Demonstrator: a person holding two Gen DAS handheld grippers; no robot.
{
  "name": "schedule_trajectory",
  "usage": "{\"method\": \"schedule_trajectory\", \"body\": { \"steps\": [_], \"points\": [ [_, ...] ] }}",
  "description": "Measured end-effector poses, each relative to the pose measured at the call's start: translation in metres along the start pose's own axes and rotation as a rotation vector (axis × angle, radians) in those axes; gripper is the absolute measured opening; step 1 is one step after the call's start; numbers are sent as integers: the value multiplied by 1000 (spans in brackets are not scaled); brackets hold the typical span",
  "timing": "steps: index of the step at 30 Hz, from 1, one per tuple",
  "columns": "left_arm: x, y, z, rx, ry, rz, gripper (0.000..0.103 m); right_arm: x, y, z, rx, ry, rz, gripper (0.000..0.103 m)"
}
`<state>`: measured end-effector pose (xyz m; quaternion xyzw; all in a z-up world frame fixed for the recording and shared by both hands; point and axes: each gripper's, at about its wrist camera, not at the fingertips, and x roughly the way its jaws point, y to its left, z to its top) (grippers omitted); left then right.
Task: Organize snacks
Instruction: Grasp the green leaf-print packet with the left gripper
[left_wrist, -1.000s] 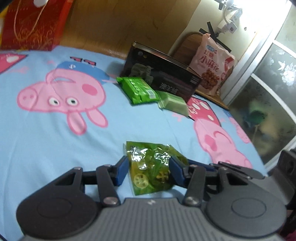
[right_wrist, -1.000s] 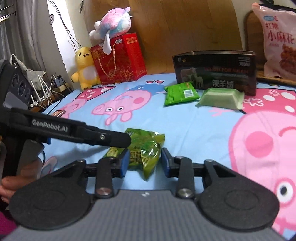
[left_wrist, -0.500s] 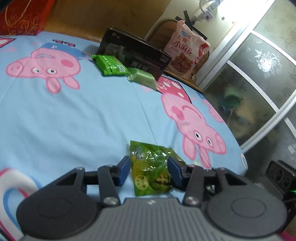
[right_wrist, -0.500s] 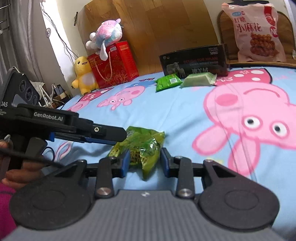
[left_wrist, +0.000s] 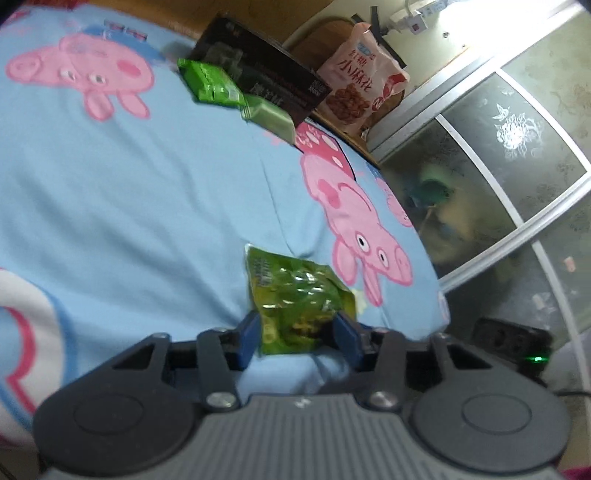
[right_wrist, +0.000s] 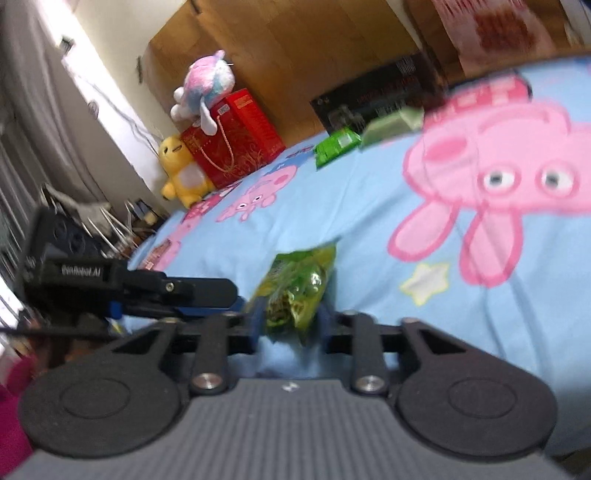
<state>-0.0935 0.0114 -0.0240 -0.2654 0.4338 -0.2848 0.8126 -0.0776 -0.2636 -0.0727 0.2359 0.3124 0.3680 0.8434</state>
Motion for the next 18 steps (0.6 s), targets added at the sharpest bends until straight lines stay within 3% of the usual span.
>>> {"method": "schedule_trajectory", "body": {
  "steps": [3, 4, 6, 11, 12, 15, 18],
  "points": [
    [6, 4, 2, -31, 25, -45, 2, -2, -3, 1, 34, -2, 20, 21],
    [9, 6, 2, -56, 45, -90, 2, -2, -2, 1, 26, 0, 23, 21],
    [11, 4, 3, -51, 46, -75, 2, 1, -2, 3, 37, 12, 33, 20],
    [2, 6, 12, -49, -1, -39, 4, -1, -34, 14, 270, -10, 144, 19],
    [-2, 8, 14, -53, -18, -19, 11, -3, -38, 14, 308, -18, 161, 19],
    [-14, 17, 21, -97, -63, -12, 50, -7, -52, 15, 414, -36, 212, 19],
    [-18, 26, 26, -138, -67, -52, 53, -9, -54, 16, 476, -44, 260, 19]
  ]
}}
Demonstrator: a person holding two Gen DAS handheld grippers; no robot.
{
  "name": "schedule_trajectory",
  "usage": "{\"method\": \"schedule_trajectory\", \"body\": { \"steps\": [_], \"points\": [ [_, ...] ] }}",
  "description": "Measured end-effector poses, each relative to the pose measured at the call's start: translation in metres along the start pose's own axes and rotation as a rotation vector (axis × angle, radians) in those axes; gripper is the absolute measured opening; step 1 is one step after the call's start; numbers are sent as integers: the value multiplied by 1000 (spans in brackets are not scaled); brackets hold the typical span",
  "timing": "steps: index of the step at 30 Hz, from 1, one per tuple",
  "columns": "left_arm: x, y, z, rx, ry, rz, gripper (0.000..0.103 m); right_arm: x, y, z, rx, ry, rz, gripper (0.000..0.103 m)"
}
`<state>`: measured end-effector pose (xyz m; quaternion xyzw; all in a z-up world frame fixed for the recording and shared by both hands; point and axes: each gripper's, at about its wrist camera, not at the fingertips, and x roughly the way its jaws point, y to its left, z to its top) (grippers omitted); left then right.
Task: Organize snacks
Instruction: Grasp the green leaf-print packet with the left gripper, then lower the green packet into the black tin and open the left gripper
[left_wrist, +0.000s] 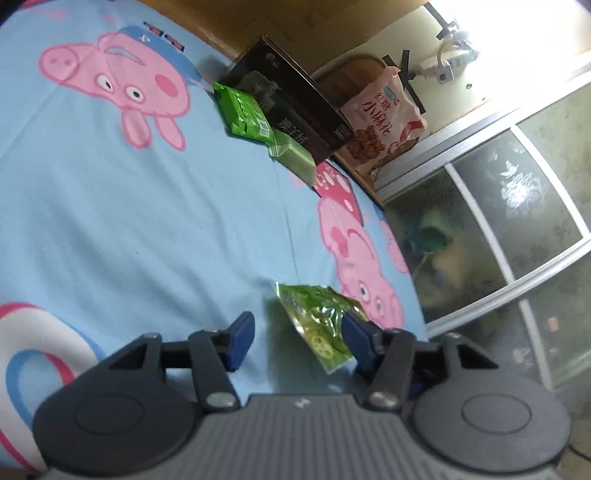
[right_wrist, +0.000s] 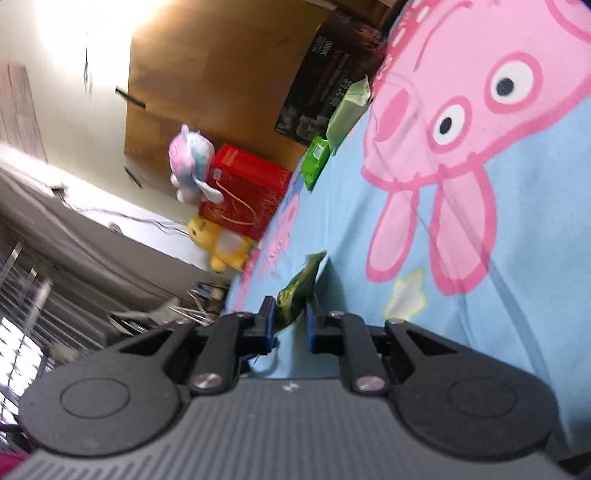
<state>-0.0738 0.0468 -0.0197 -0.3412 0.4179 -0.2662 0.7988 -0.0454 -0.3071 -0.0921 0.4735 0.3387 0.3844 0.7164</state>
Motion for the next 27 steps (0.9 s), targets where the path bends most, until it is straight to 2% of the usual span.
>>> {"method": "schedule_trajectory", "body": {
  "steps": [5, 6, 7, 8, 10, 18, 27],
  "points": [
    [16, 0, 2, -30, 53, -66, 52, 3, 3, 4, 69, 8, 84, 19],
    [18, 0, 4, -35, 53, -83, 46, 3, 4, 6, 52, 13, 77, 19],
    [19, -1, 5, -33, 51, -95, 32, 4, 8, 5, 28, 19, 65, 19],
    [20, -3, 7, -26, 47, -99, 24, 5, 11, 6, 11, 25, 60, 19],
    [19, -8, 13, -2, 32, -94, 17, 9, 16, 11, -15, 25, 46, 19],
    [24, -38, 62, 143, -23, -18, 16, 36, 48, 51, -211, -5, -18, 19],
    [59, -67, 164, 257, -99, 40, 16, 87, 78, 130, -444, -107, -113, 19]
  ]
}}
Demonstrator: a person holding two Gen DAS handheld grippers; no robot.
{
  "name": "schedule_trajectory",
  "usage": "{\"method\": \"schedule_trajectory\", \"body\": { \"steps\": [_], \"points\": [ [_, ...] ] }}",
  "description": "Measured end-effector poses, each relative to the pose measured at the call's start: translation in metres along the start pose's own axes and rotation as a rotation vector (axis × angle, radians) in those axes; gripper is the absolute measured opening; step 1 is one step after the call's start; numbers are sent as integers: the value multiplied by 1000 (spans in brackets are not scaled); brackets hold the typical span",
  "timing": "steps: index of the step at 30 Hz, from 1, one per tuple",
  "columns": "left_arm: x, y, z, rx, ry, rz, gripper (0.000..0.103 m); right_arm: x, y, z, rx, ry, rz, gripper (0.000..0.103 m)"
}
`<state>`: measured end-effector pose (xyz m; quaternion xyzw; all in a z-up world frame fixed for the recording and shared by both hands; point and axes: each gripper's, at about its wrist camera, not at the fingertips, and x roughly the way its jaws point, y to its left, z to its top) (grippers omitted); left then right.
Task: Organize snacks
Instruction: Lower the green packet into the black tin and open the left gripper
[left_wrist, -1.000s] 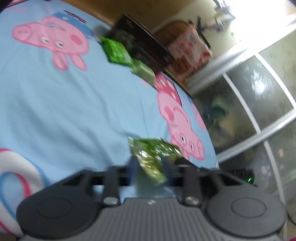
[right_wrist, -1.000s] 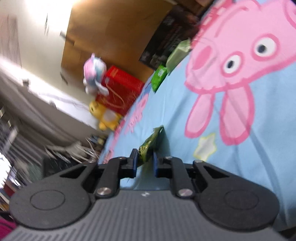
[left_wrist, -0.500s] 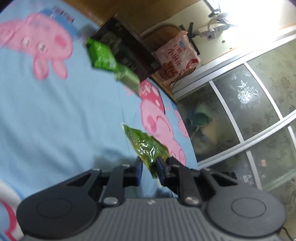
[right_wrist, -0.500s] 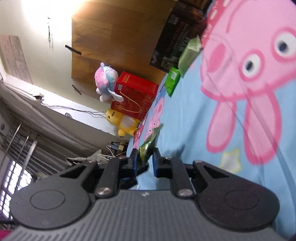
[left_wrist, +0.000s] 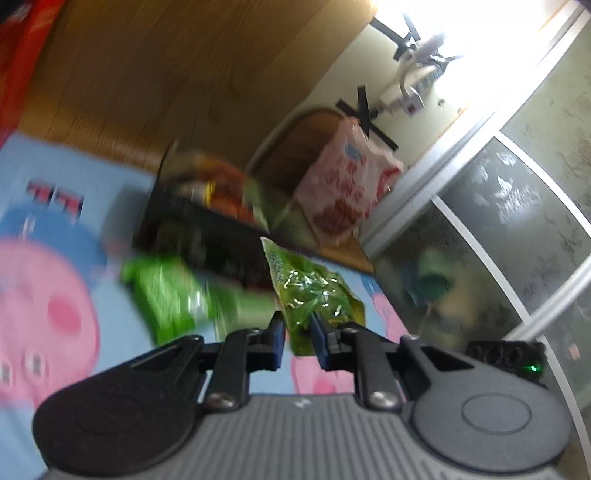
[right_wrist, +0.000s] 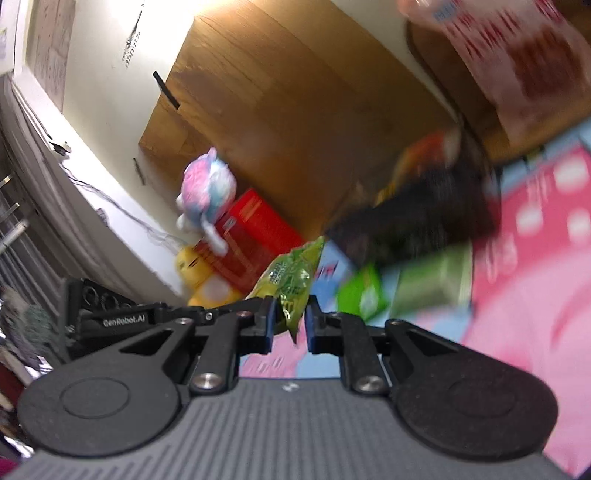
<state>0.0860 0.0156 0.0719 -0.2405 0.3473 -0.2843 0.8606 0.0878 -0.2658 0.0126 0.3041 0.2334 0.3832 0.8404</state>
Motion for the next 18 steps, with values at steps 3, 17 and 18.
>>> {"method": "schedule_trajectory", "body": {
  "steps": [3, 17, 18],
  "points": [
    [23, -3, 30, 34, -21, 33, 16, 20, -7, 26, -60, -31, -50, 19],
    [92, 6, 72, 111, -55, 222, 26, 58, -29, 45, -405, -165, -452, 63],
    [79, 7, 68, 104, -76, 214, 29, 50, -30, 41, -384, -182, -443, 62]
  ]
}}
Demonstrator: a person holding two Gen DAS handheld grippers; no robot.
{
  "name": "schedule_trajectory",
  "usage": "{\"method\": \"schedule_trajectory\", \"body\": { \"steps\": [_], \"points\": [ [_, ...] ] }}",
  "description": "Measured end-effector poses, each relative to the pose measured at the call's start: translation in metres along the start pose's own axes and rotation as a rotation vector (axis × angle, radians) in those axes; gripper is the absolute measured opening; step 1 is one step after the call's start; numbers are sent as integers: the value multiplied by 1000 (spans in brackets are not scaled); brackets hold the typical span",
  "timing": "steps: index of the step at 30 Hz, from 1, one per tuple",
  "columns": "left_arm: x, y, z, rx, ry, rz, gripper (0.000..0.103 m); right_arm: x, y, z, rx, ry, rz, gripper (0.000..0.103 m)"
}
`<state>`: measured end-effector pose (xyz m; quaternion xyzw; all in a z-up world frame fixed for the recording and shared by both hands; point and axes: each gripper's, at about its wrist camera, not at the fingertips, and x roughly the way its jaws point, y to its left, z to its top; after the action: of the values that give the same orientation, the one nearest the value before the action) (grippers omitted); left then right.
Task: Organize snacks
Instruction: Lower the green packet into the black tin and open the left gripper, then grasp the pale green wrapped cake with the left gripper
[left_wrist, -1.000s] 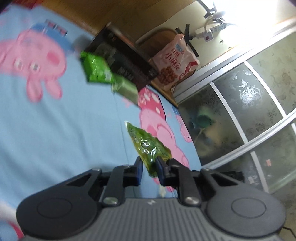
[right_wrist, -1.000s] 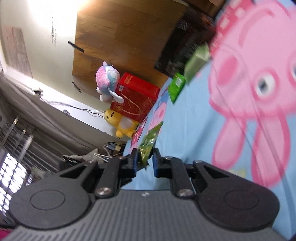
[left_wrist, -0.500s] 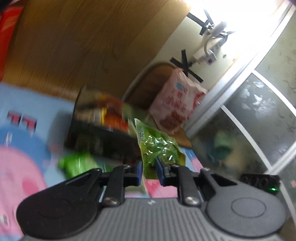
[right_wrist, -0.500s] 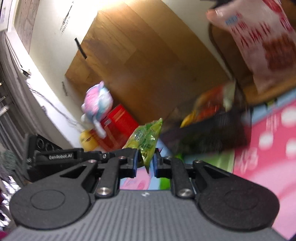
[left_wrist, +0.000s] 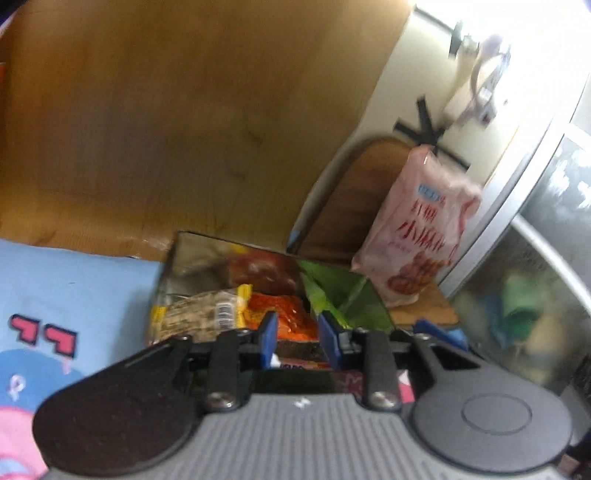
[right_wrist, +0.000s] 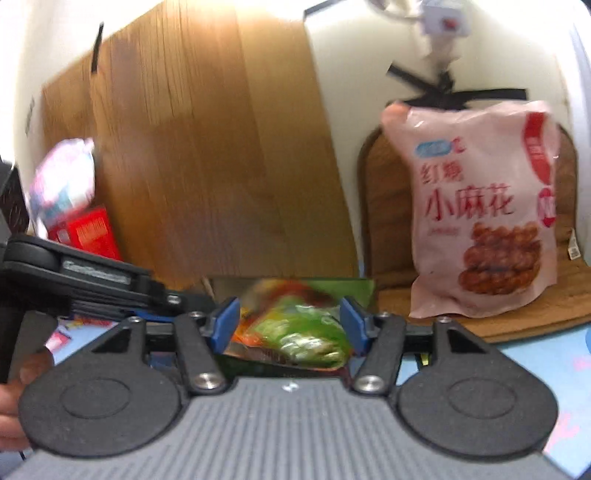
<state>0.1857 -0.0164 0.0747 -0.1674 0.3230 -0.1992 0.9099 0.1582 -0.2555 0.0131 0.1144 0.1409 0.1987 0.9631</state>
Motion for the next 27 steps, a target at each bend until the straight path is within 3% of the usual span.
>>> {"method": "schedule_trajectory", "body": {
  "steps": [3, 7, 11, 15, 19, 23, 27],
  "points": [
    [-34, 11, -12, -24, -31, 0, 30, -22, -5, -15, 56, 4, 57, 62],
    [-55, 21, -39, -53, 14, 17, 30, -18, 5, -36, 31, 117, 78, 62],
    [-38, 12, -67, -38, 101, 43, 30, 3, -5, -41, 120, 226, 70, 62],
    [-16, -1, -81, -31, 146, 10, 30, 8, -19, -45, 206, 249, 56, 62],
    [8, -1, -78, -62, 153, 35, 30, -1, -23, -52, 241, 257, 61, 60],
    [26, -1, -76, -84, 178, 39, 30, 5, -17, -54, 214, 304, 111, 61],
    [36, -1, -74, -112, 196, 24, 35, 7, 3, -55, 87, 342, 169, 61]
  ]
}}
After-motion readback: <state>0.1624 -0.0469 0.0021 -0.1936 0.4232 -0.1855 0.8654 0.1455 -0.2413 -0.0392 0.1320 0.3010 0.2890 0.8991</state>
